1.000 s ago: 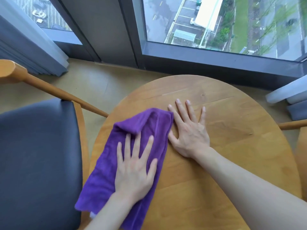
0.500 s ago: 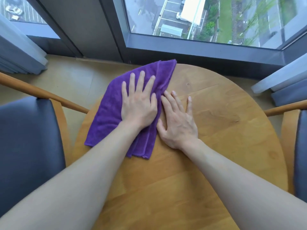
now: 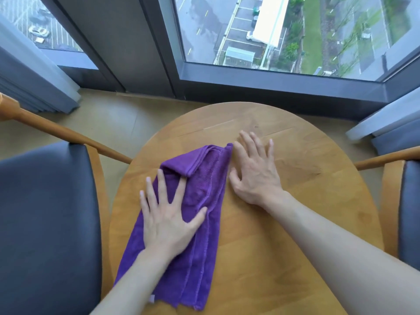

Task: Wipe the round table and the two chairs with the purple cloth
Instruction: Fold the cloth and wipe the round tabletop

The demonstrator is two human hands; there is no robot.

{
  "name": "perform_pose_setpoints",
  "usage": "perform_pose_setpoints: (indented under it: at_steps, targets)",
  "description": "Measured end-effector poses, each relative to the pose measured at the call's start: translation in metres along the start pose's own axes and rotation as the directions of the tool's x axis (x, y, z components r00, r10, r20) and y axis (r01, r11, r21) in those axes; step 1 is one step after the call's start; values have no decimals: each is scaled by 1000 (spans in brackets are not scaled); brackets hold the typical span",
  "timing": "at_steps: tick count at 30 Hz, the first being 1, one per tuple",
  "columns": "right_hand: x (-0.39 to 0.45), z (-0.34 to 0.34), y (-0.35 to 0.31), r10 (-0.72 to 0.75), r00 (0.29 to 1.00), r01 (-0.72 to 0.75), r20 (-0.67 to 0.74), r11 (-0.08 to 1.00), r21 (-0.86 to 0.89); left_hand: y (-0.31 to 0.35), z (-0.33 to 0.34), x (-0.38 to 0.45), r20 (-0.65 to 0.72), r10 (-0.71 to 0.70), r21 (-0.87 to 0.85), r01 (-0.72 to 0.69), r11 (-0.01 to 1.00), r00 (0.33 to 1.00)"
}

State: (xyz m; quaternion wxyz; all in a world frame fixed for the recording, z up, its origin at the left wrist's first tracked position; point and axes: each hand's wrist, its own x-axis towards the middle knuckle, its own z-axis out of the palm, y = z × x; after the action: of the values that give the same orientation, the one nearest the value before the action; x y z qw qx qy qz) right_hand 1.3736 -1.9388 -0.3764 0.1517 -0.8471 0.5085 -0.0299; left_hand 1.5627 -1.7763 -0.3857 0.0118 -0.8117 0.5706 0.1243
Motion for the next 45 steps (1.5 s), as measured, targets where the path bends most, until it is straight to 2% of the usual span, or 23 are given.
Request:
perform_pose_setpoints:
  at_steps: [3, 5, 9, 11, 15, 18, 21, 24, 26, 29, 32, 34, 36, 39, 41, 43, 45]
  targets:
    - [-6, -7, 41, 111, 991, -104, 68, 990, -97, 8, -4, 25, -33, 63, 20, -62, 998, 997]
    - [-11, -6, 60, 130, 985, -114, 111, 984, -139, 16, -8, 53, -45, 53, 13, -53, 999, 998]
    - [-12, 0, 62, 110, 992, -101, 69, 986, -131, 59, -24, 146, -81, -46, -45, 42, 998, 996]
    - [-11, 2, 61, 109, 993, -103, 49, 988, -113, 97, -25, 180, -80, -8, -37, 5, 999, 997]
    - [-11, 1, 63, 103, 993, -98, 63, 992, -78, 138, -8, 169, -102, 150, -4, -151, 989, 983]
    - [-13, -3, 64, 96, 993, -93, 72, 995, -37, 128, -1, 126, -131, 167, 9, -168, 986, 977]
    - [-15, -8, 68, 72, 993, -72, 88, 997, -11, 110, 3, 80, -107, 105, 39, -101, 994, 989]
    - [-15, -17, 87, 27, 995, -20, 95, 997, -74, 92, 4, 50, -69, -22, 53, 26, 998, 997]
    - [-18, -21, 106, 46, 994, -34, 99, 992, -123, 91, 3, 44, -40, -111, 41, 112, 993, 993]
    - [-22, -22, 118, 67, 992, -54, 106, 991, -123, 113, 1, 57, -40, -232, -9, 232, 973, 972]
    - [-20, -22, 116, 72, 994, -66, 83, 995, -73, 151, -7, 110, -59, -304, -72, 299, 951, 951]
    - [-22, -21, 115, 93, 995, -93, 46, 996, -8, 183, -11, 149, -57, -227, -80, 222, 972, 972]
    - [-24, -19, 117, 118, 993, -115, -28, 991, 73, 211, -2, 168, -59, -49, -35, 47, 998, 997]
    - [-30, -19, 117, 121, 988, -102, -101, 980, 171, 221, 9, 139, -65, 162, 12, -161, 987, 985]
    - [-32, -22, 118, 112, 986, -85, -121, 975, 205, 215, 9, 104, -67, 206, -1, -207, 978, 976]
    - [-32, -25, 118, 106, 989, -82, -104, 974, 211, 207, 10, 68, -10, 246, -36, -246, 969, 969]
    - [-31, -27, 117, 91, 993, -76, -75, 980, 182, 198, 6, 44, 44, 301, -202, -287, 936, 953]
